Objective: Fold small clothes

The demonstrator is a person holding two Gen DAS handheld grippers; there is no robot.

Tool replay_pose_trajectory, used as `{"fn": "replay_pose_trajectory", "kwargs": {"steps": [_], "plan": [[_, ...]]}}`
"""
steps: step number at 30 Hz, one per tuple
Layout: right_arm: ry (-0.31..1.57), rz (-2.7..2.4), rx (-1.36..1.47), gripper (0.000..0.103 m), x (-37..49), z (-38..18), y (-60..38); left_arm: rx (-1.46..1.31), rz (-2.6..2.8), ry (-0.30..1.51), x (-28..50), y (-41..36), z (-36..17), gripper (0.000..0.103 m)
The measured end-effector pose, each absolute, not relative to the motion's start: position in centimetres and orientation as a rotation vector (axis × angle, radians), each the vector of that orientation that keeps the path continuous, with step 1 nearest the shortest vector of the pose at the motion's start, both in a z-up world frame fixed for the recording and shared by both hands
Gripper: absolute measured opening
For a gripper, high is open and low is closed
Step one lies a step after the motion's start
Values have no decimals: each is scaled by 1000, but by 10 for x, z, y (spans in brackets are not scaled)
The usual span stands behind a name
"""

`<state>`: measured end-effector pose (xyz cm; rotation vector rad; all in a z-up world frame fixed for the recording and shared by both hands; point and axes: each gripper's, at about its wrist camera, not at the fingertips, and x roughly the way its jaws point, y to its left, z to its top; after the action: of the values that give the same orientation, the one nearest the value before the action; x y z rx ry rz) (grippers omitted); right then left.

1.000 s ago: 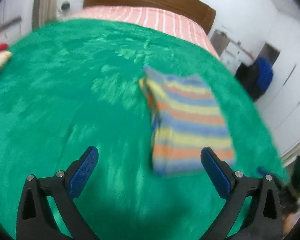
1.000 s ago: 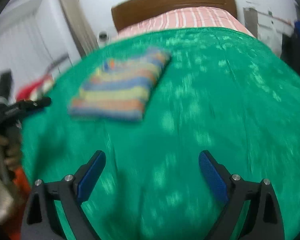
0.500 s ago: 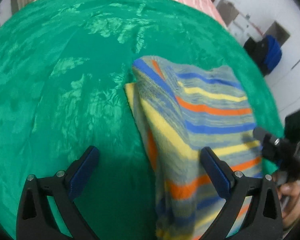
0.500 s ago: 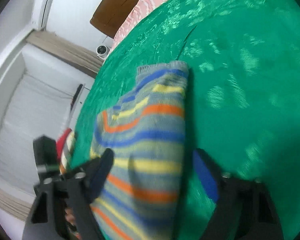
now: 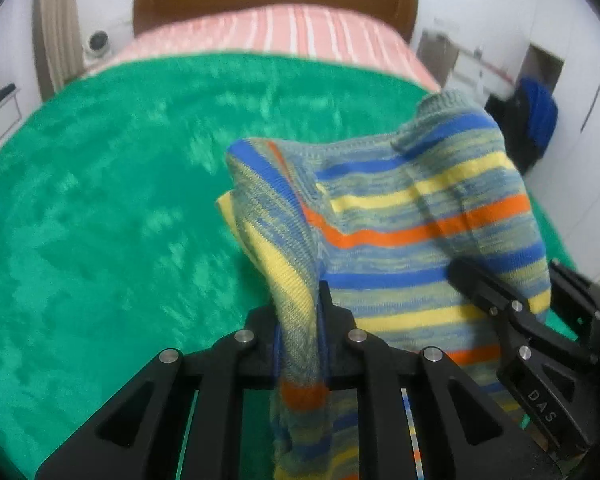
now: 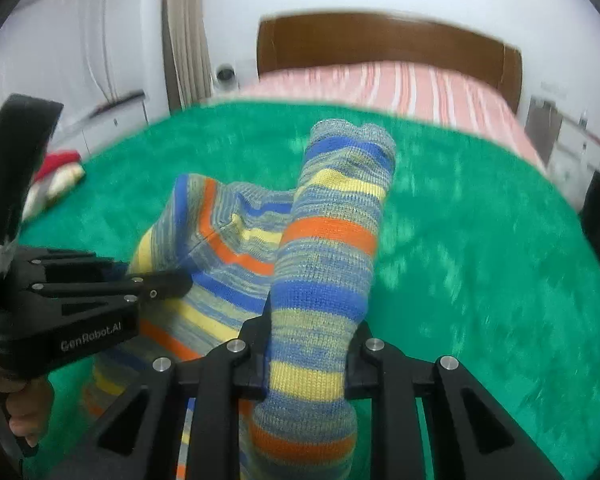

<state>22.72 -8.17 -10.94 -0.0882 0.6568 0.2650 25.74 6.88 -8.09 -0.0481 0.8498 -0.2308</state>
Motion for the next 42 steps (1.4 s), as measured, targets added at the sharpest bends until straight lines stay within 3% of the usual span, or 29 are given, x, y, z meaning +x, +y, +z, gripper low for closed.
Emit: {"fn": "replay_pose_trajectory", "kwargs": {"steps": [5, 7, 9, 10, 11, 16, 20, 26, 33, 42], "plan": [[613, 305, 30, 23, 229, -71, -86, -57, -231, 809, 260, 74, -51, 15], [628, 307, 83, 24, 233, -68, -96, -45, -236, 834, 266, 67, -59, 26], [670, 292, 118, 41, 240, -76, -109, 40, -200, 865, 271, 59, -79, 89], [695, 252, 121, 81, 246, -82, -116, 82, -163, 857, 269, 58, -87, 96], [722, 189, 123, 101, 249, -90, -130, 124, -119, 814, 260, 60, -93, 95], [701, 56, 48, 102, 212, -96, -176, 172, -51, 697, 213, 73, -88, 96], [631, 31, -59, 102, 164, -79, -188, 145, -20, 603, 159, 75, -54, 103], [462, -41, -68, 102, 69, -39, -190, 135, 27, 510, 80, 61, -2, 103], [485, 60, 76, 102, 12, -26, -189, 137, 92, 517, 31, 43, 13, 103], [453, 41, 64, 102, -21, -8, -175, 66, 33, 578, 7, 41, 9, 103]]}}
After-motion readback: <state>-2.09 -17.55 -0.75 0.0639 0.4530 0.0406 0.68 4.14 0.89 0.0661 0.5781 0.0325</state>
